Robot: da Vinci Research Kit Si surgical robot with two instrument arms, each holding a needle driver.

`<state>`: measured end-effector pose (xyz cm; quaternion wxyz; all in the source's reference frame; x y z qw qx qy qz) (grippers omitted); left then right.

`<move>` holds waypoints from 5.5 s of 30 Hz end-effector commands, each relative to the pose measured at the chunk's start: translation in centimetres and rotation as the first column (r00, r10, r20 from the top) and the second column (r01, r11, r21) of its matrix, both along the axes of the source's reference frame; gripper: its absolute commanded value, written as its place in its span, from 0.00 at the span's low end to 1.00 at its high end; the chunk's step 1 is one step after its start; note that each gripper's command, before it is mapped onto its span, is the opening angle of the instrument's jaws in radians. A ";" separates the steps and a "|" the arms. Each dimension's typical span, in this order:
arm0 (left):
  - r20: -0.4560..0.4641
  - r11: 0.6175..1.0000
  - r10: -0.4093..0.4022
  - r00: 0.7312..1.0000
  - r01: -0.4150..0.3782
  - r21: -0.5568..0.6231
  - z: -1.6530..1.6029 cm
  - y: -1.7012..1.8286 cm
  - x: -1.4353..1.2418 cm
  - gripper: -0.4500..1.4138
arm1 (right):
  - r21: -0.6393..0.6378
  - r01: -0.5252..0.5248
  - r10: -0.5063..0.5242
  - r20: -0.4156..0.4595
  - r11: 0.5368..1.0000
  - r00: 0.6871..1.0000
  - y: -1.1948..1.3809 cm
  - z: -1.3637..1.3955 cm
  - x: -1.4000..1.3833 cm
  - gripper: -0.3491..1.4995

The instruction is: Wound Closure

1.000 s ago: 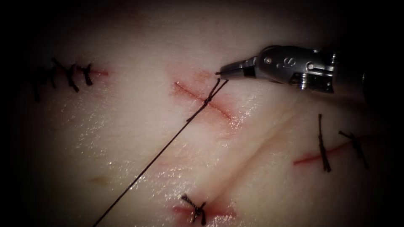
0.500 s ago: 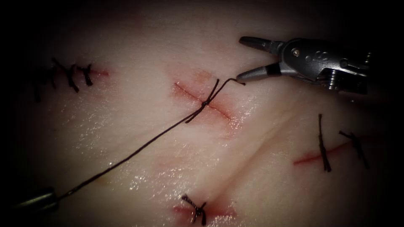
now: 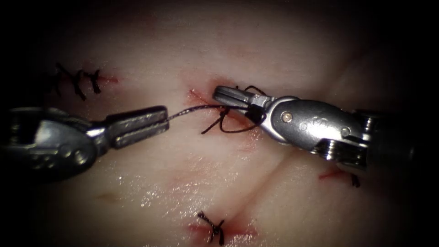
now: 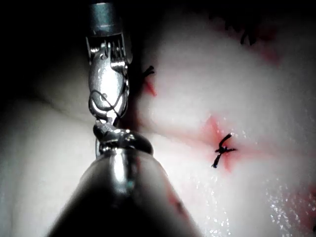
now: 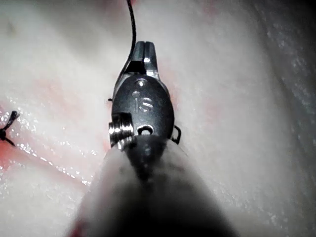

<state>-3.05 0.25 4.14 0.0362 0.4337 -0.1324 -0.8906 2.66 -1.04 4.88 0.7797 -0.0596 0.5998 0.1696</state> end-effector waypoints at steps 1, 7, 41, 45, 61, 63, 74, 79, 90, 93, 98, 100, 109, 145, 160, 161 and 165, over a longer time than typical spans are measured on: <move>-0.003 1.000 0.001 1.000 -0.001 -0.006 0.04 0.03 -0.06 0.00 | -0.002 0.010 -0.010 -0.008 1.000 1.000 -0.01 0.06 0.11 0.00; -0.078 0.999 -0.041 0.996 0.040 -0.006 0.44 0.42 -0.12 0.00 | -0.003 0.055 -0.055 -0.041 0.998 0.998 -0.13 -0.04 0.15 0.00; -0.204 0.998 0.051 0.978 -0.060 -0.037 1.48 -0.21 -0.59 0.00 | 0.257 -0.475 0.491 0.004 0.841 0.871 -0.21 0.25 -0.11 0.13; -0.207 0.997 0.059 0.977 -0.067 -0.030 1.47 -0.24 -0.63 0.00 | 0.383 -0.551 0.591 0.016 0.742 0.807 -0.32 0.37 -0.11 0.25; -0.201 0.997 0.060 0.978 -0.067 -0.026 1.52 -0.13 -0.65 0.00 | 0.703 -0.616 0.852 0.028 0.355 0.523 -0.50 1.03 -0.31 0.53; -0.202 0.997 0.062 0.977 -0.068 -0.024 1.52 -0.13 -0.65 0.00 | 0.749 -0.576 0.864 0.009 0.328 0.503 -0.49 1.10 -0.30 0.52; -0.201 0.997 0.064 0.978 -0.071 -0.024 1.51 -0.14 -0.63 0.00 | 0.831 -0.496 0.881 0.017 0.251 0.473 -0.61 1.34 -0.24 0.54; -0.199 0.997 0.068 0.978 -0.074 -0.023 1.51 -0.16 -0.63 0.00 | 0.829 -0.499 0.877 0.023 0.251 0.479 -0.74 1.40 -0.24 0.54; -0.199 0.996 0.075 0.977 -0.081 -0.024 1.51 -0.20 -0.60 0.00 | 0.832 -0.500 0.885 0.024 0.240 0.465 -0.47 1.47 -0.24 0.47; -0.198 0.996 0.076 0.977 -0.083 -0.024 1.52 -0.20 -0.59 0.00 | 0.833 -0.497 0.883 0.022 0.243 0.469 -0.43 1.48 -0.24 0.44; -0.198 0.996 0.077 0.977 -0.084 -0.025 1.53 -0.21 -0.58 0.00 | 0.833 -0.497 0.885 0.021 0.242 0.465 -0.37 1.48 -0.24 0.46; -0.198 0.996 0.077 0.977 -0.084 -0.026 1.53 -0.21 -0.58 0.00 | 0.836 -0.490 0.882 0.016 0.246 0.471 -0.33 1.47 -0.20 0.45; -0.191 0.996 0.081 0.978 -0.088 -0.026 1.55 -0.23 -0.52 0.00 | 0.842 -0.470 0.876 -0.005 0.264 0.482 -0.29 1.45 -0.06 0.00; -0.266 0.990 -0.106 0.958 0.127 0.065 2.12 1.59 -0.20 0.00 | 0.627 -0.597 0.768 -0.005 0.501 0.640 -1.12 0.93 0.26 0.00; -0.168 0.957 -0.278 0.946 0.287 0.032 2.44 2.43 -0.17 0.00 | 0.574 -0.581 0.708 0.005 0.577 0.707 -1.38 0.90 0.28 0.00; -0.162 0.952 -0.295 0.942 0.304 0.033 2.45 2.46 -0.16 0.00 | 0.561 -0.583 0.702 0.006 0.587 0.712 -1.38 0.89 0.28 0.00; -0.129 0.922 -0.376 0.917 0.385 0.047 2.45 2.59 -0.11 0.00 | 0.461 -0.592 0.660 0.019 0.661 0.751 -1.44 0.87 0.24 0.00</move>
